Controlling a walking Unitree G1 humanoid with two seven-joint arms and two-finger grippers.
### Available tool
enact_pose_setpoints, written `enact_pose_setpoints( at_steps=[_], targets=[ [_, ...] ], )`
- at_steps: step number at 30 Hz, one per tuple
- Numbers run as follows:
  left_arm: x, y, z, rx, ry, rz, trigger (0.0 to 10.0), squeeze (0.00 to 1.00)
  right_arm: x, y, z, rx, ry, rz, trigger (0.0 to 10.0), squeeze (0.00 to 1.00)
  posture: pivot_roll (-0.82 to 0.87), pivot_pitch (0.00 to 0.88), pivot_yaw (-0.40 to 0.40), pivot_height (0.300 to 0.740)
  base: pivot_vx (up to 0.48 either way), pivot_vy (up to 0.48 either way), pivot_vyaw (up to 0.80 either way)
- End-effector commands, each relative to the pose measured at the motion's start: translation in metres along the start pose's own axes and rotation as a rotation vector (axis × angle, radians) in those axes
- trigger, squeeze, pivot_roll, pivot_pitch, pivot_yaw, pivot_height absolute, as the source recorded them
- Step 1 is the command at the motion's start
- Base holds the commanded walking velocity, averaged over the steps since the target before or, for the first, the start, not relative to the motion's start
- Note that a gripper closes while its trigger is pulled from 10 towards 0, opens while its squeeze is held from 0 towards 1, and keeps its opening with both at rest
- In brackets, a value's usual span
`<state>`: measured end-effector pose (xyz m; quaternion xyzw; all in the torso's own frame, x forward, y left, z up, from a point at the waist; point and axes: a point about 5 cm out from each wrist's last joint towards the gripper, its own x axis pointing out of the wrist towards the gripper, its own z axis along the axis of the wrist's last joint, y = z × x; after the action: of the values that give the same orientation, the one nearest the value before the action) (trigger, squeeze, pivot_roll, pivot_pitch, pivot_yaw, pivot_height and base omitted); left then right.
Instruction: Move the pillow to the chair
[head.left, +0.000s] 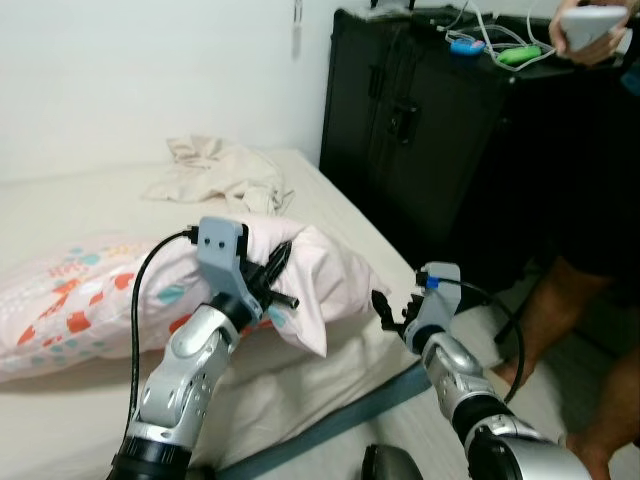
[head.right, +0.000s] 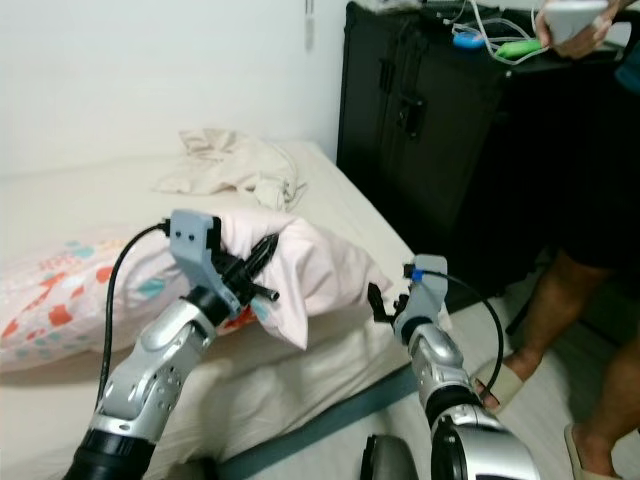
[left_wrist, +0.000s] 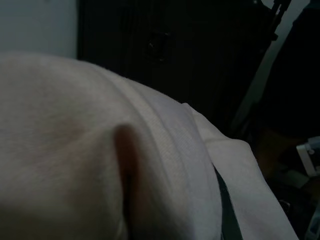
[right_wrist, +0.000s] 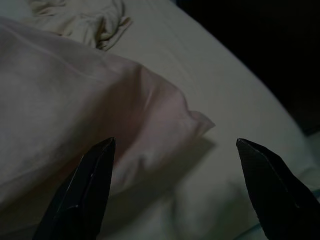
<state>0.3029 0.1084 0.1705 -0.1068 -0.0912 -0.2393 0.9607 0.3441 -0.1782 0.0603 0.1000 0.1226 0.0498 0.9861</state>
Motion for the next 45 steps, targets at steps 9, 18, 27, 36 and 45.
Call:
enact_pose_setpoints(
  at_steps=[9,18,27,36,45],
  targets=[
    [-0.001,0.004,0.001,0.009,-0.021,0.027,10.0,0.0,-0.001,0.0,-0.001,0.013,-0.003,0.003,10.0,0.0,0.09,0.018,-0.079,0.627,0.0,0.0,0.0],
    [-0.001,0.007,-0.002,-0.005,-0.009,0.068,10.0,0.0,-0.001,0.001,-0.002,0.012,0.001,0.008,10.0,0.0,0.09,0.017,-0.082,0.627,0.0,0.0,0.0],
    [0.003,0.007,-0.009,0.042,0.056,0.095,10.0,0.0,-0.001,0.0,-0.002,0.011,0.002,0.009,10.0,0.0,0.09,0.016,-0.083,0.627,-0.142,0.0,0.0],
    [0.002,0.009,-0.005,0.023,0.012,0.11,10.0,0.0,-0.001,0.001,-0.002,0.012,0.002,0.012,10.0,0.0,0.09,0.014,-0.081,0.627,-0.16,0.0,0.0],
    [0.002,0.007,-0.006,0.022,0.015,0.102,10.0,0.0,-0.001,0.005,-0.001,0.014,-0.023,0.062,10.0,0.0,0.09,0.022,-0.08,0.651,0.0,0.0,0.0]
  ],
)
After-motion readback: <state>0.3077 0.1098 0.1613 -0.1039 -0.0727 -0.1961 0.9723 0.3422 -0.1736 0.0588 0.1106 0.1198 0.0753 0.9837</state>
